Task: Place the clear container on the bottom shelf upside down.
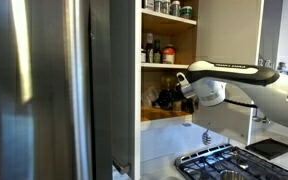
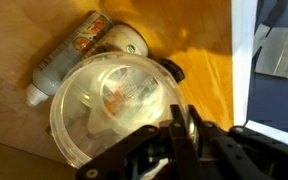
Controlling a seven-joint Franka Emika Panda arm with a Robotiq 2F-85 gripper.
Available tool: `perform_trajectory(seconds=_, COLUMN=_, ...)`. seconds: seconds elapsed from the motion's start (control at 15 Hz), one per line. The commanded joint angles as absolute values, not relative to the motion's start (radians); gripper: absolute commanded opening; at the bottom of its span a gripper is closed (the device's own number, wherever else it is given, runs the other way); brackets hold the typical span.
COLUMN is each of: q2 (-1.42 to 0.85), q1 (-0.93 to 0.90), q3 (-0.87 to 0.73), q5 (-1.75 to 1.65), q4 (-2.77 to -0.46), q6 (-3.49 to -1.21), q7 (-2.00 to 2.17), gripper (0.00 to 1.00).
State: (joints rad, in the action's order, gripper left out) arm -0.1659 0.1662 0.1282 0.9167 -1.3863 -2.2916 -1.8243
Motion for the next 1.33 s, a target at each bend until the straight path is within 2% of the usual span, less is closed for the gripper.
perform_trajectory(seconds=0.0, q2=-0.153, q1=0.213, q3=0.128, q5=1.074, q4=-1.413, q6=-2.180, q7=-1.797, gripper=0.02)
perform_trajectory(seconds=0.33, q2=-0.162, q1=0.263, q3=0.126, q5=1.284, q4=-1.440, q6=-2.039, q7=-1.740, gripper=0.02)
perform_trajectory(seconds=0.47, q2=-0.174, q1=0.191, q3=0.057, q5=1.265, q4=-1.412, q6=-2.057, q7=-1.734, gripper=0.02)
perform_trajectory(seconds=0.53, q2=-0.177, q1=0.186, q3=0.045, q5=1.273, q4=-1.413, q6=-2.047, q7=-1.732, gripper=0.09)
perform_trajectory(seconds=0.8, q2=-0.177, q1=0.169, q3=0.032, q5=1.272, q4=-1.409, q6=-2.049, q7=-1.732, gripper=0.09)
perform_trajectory(seconds=0.87, q2=-0.177, q1=0.167, q3=0.031, q5=1.272, q4=-1.409, q6=-2.050, q7=-1.732, gripper=0.02)
perform_trajectory(seconds=1.27, q2=-0.195, q1=0.175, q3=0.007, q5=1.461, q4=-1.417, q6=-2.006, q7=-1.526, gripper=0.02)
